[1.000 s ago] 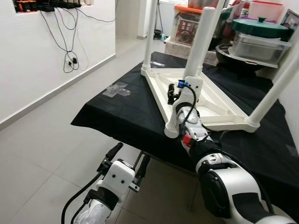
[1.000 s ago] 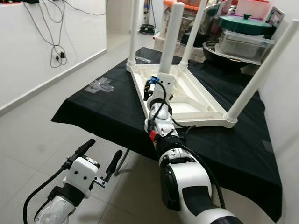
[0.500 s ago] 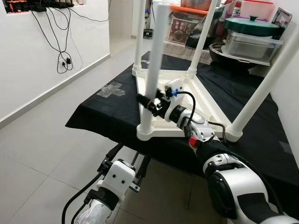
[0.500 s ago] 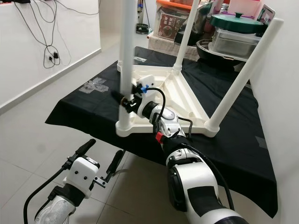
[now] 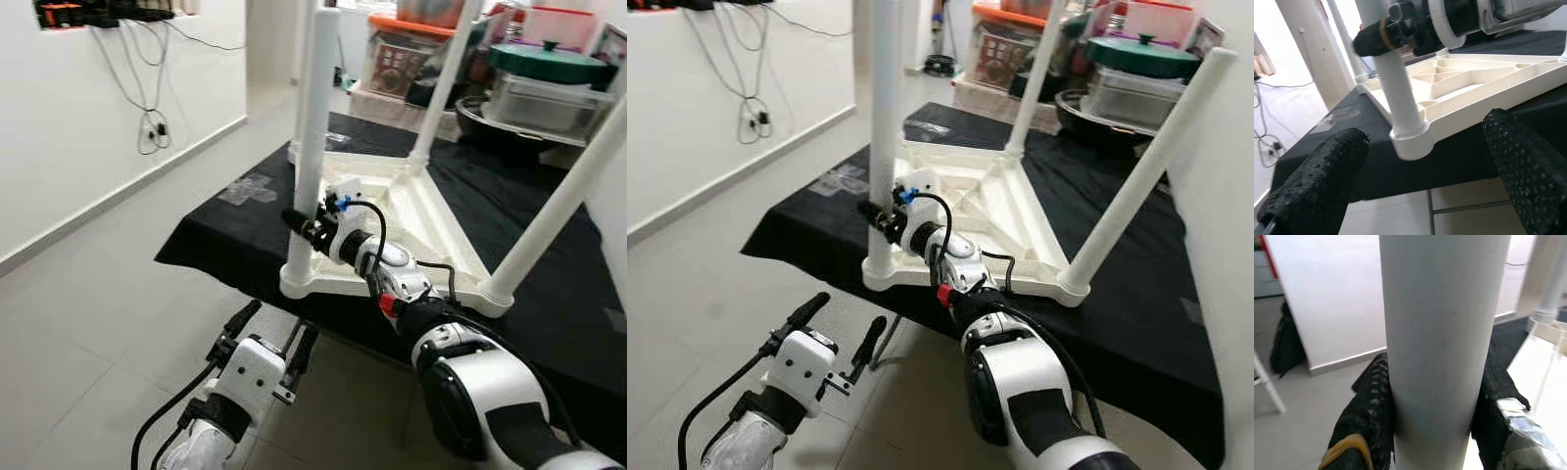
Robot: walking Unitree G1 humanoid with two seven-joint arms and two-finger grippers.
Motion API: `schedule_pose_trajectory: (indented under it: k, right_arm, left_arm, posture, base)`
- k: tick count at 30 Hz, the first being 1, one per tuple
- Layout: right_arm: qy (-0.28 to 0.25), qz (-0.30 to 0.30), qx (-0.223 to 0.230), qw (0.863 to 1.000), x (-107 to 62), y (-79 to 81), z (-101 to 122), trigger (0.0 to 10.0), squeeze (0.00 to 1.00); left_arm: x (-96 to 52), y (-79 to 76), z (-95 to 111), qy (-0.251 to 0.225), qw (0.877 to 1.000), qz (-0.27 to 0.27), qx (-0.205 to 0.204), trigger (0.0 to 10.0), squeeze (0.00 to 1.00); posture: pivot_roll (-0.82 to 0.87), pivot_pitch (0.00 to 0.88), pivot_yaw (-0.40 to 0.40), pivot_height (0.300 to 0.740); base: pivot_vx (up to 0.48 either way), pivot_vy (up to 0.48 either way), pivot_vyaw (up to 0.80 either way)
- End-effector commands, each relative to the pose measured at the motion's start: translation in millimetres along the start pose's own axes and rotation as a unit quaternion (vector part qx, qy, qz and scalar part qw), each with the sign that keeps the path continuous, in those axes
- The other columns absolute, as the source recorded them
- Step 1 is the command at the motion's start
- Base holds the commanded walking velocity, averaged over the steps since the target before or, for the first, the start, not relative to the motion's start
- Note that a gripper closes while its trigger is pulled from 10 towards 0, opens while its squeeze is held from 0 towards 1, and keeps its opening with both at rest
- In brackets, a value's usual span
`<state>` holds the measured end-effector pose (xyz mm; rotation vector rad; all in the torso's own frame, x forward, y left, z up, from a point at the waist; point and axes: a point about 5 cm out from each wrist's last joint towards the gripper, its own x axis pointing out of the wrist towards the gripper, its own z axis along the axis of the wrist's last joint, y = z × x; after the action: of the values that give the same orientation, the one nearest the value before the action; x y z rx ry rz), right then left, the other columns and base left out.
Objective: Building children table
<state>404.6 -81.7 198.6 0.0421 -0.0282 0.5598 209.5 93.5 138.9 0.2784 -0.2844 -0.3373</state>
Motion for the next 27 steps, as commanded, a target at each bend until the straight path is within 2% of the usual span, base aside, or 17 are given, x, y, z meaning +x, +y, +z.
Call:
schedule_pose_trajectory:
  k: [1,2,3,5,8,9,10,12,13,14,16,19,20,24,25,26,27]
  right_arm:
    - [-0.003,-0.104,-0.008,0.995,-5.2,-24.0,9.5,0.0,0.00]
    - [-0.003,-0.104,-0.008,0.995,-5.2,-24.0,9.5,0.0,0.00]
    - [0.007,-0.163,-0.014,0.987,-8.4,-33.7,9.2,0.0,0.00]
    - [0.033,-0.298,-0.036,0.953,-20.7,-56.0,5.9,0.0,0.00]
    - [0.039,-0.330,-0.036,0.942,-24.3,-60.8,4.2,0.0,0.00]
    - [0.048,-0.418,-0.026,0.907,-35.3,-71.7,-1.0,0.0,0.00]
    - [0.051,-0.443,-0.022,0.895,-38.6,-74.4,-2.5,0.0,0.00]
    - [0.051,-0.443,-0.022,0.895,-38.6,-74.4,-2.5,0.0,0.00]
    - [0.050,-0.472,-0.018,0.880,-42.7,-77.9,-2.8,0.0,0.00]
    - [0.050,-0.472,-0.018,0.880,-42.7,-77.9,-2.8,0.0,0.00]
    - [0.043,-0.529,-0.013,0.847,-52.4,-88.8,1.2,0.0,0.00]
    - [0.043,-0.529,-0.013,0.847,-52.4,-88.8,1.2,0.0,0.00]
    - [0.038,-0.573,-0.011,0.818,-63.1,-102.2,8.1,0.0,0.00]
    - [0.038,-0.601,-0.009,0.798,-72.8,-114.3,14.2,0.0,0.00]
    - [0.037,-0.610,-0.011,0.791,-76.7,-119.2,17.2,1.1,0.00]
    - [0.032,-0.618,-0.017,0.786,-80.6,-124.3,22.1,10.0,0.00]
    - [0.029,-0.622,-0.021,0.782,-83.0,-127.5,25.4,10.0,0.00]
  left_arm:
    - [-1.3,-2.4,-2.6,0.006,1.000,-0.004,-0.004,10.0,0.00]
    - [-1.3,-2.4,-2.6,0.006,1.000,-0.004,-0.004,10.0,0.00]
    - [-1.4,-2.4,-2.8,0.007,1.000,-0.004,-0.004,10.0,0.00]
    - [-1.5,-2.9,-3.1,0.007,1.000,-0.005,-0.004,10.0,0.00]
    - [-1.5,-3.2,-3.3,0.007,1.000,-0.006,-0.004,10.0,0.00]
    - [-1.5,-3.5,-3.6,0.008,1.000,-0.006,-0.004,10.0,0.00]
    - [-1.5,-3.6,-3.7,0.008,1.000,-0.006,-0.004,10.0,0.00]
    - [-1.5,-3.6,-3.7,0.008,1.000,-0.006,-0.004,10.0,0.00]
    - [-1.4,-3.7,-3.8,0.008,1.000,-0.007,-0.003,10.0,0.00]
    - [-1.4,-3.7,-3.8,0.008,1.000,-0.007,-0.003,10.0,0.00]
    - [-1.5,-3.9,-4.1,0.009,1.000,-0.007,-0.002,10.0,0.00]
    - [-1.5,-3.9,-4.1,0.009,1.000,-0.007,-0.002,10.0,0.00]
    - [-1.5,-4.3,-4.3,0.009,1.000,-0.007,-0.002,10.0,0.00]
    - [-1.1,-4.3,-4.0,0.009,1.000,-0.007,-0.003,10.0,0.00]
    - [-1.1,-4.3,-4.0,0.009,1.000,-0.007,-0.002,10.0,0.00]
    - [-0.9,-4.1,-3.8,0.009,1.000,-0.007,-0.002,10.0,0.00]
    - [-0.8,-3.9,-3.7,0.009,1.000,-0.006,-0.001,10.0,0.00]
  posture:
    - [0.08,0.016,-0.132,0.740]
    - [0.08,0.016,-0.132,0.740]
    - [0.08,0.016,-0.132,0.740]
    - [0.07,0.008,-0.132,0.740]
    - [0.07,0.007,-0.132,0.740]
    - [0.07,0.004,-0.130,0.740]
    - [0.07,0.004,-0.130,0.740]
    - [0.07,0.004,-0.130,0.740]
    - [0.08,0.002,-0.129,0.740]
    - [0.08,0.002,-0.129,0.740]
    - [0.08,0.000,-0.132,0.740]
    - [0.08,0.000,-0.132,0.740]
    - [0.08,0.000,-0.132,0.740]
    - [0.08,0.004,-0.134,0.740]
    - [0.08,0.004,-0.134,0.740]
    - [0.08,0.008,-0.134,0.740]
    - [0.08,0.008,-0.134,0.740]
  base:
    - [0.000,0.000,0.00]
    - [0.000,0.000,0.00]
    - [0.000,0.000,0.00]
    - [0.000,0.000,0.00]
    - [0.000,0.000,0.00]
    - [0.000,0.000,0.00]
    - [0.000,0.000,0.00]
    - [0.000,0.000,0.00]
    - [0.000,0.000,0.00]
    - [0.000,0.000,0.00]
    - [0.000,0.000,0.00]
    - [0.000,0.000,0.00]
    - [0.000,0.000,0.00]
    - [0.000,0.000,0.00]
    - [0.000,0.000,0.00]
    - [0.000,0.000,0.00]
    - [0.000,0.000,0.00]
